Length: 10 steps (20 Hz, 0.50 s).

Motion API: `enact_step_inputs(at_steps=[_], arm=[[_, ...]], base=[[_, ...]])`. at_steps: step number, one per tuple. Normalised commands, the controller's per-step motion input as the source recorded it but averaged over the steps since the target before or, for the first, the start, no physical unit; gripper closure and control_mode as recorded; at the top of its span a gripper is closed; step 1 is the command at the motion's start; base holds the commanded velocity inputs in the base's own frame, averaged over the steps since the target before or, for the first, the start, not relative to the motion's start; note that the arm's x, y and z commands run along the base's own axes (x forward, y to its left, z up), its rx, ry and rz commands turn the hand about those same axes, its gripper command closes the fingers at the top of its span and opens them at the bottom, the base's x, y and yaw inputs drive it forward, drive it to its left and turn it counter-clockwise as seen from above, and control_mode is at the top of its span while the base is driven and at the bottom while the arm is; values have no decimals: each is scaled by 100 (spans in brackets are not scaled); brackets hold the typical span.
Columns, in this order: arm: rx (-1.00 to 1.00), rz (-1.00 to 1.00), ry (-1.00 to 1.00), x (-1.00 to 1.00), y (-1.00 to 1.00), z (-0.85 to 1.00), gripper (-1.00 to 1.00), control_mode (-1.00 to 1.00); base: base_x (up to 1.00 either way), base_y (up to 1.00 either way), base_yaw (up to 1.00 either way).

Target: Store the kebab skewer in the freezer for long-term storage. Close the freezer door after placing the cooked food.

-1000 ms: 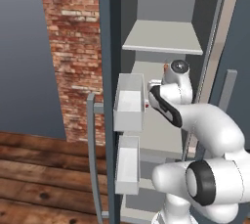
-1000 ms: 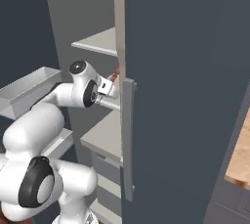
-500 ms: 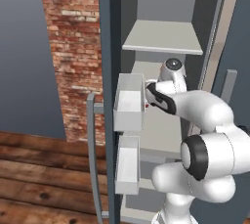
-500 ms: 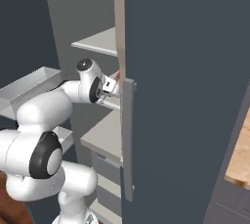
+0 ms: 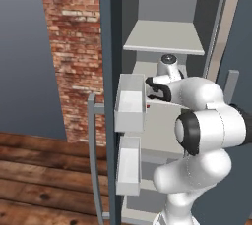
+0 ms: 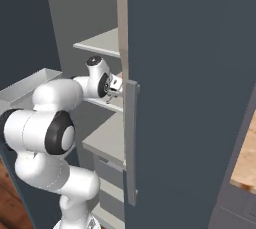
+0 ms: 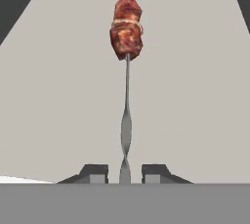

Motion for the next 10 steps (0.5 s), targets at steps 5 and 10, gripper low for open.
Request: enact_step_inputs(at_steps=[5,10], arm=[[0,0,5,38,-6,-18,100,-100],[-1,0,3,40,-10,-26,100,-100]], base=[[0,0,0],[0,0,0]])
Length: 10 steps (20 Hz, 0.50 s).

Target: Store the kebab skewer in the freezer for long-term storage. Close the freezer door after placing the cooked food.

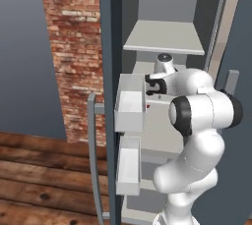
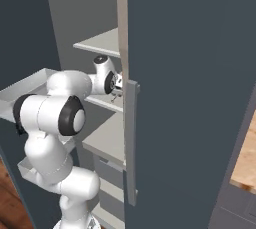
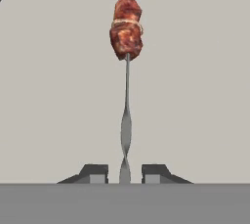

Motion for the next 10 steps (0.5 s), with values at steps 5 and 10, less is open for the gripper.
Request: enact_step_inputs(at_steps=[5,10], arm=[[0,0,0,36,-10,-24,100,-100],[0,0,0,36,-12,-18,100,-100]], base=[[0,0,0],[0,0,0]])
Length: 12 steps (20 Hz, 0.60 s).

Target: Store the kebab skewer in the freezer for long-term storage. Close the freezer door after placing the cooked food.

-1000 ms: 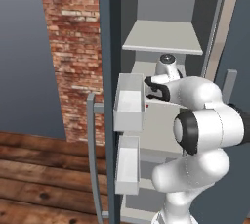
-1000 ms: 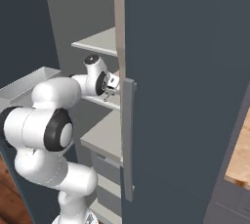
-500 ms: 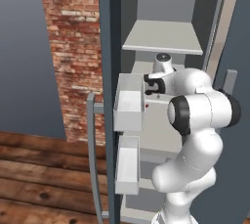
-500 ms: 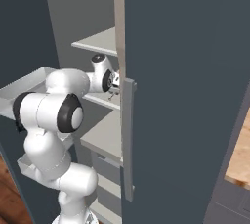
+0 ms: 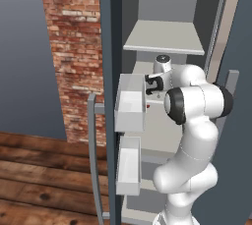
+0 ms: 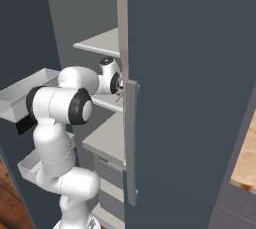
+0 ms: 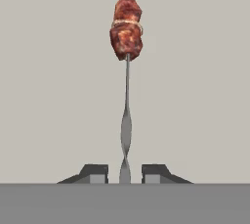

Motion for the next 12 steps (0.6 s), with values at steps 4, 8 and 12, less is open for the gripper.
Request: enact_step_inputs(at_steps=[4,8,12], arm=[[0,0,0,37,-13,-16,100,-100],[0,0,0,36,-14,-16,100,-100],[0,0,0,34,-7,-11,100,-100]], base=[[0,0,0],[0,0,0],[0,0,0]])
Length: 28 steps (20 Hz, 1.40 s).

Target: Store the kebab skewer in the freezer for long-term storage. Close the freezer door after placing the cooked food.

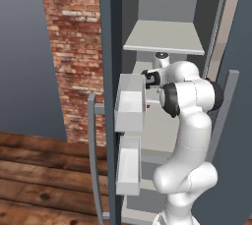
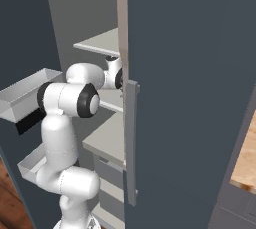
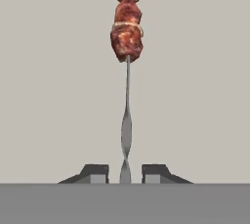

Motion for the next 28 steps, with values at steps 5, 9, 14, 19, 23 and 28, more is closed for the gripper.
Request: enact_step_inputs(at_steps=[5,9,14,19,23,28], arm=[[0,0,0,30,-8,-15,100,-100],[0,0,0,18,-4,-11,100,-100],[0,0,0,2,0,0,-100,-100],[0,0,0,0,0,0,-100,-100],[0,0,0,0,0,0,-100,-100],[0,0,0,-13,0,0,-100,-100]], base=[[0,0,0],[0,0,0],[0,0,0],[0,0,0],[0,0,0],[0,0,0]])
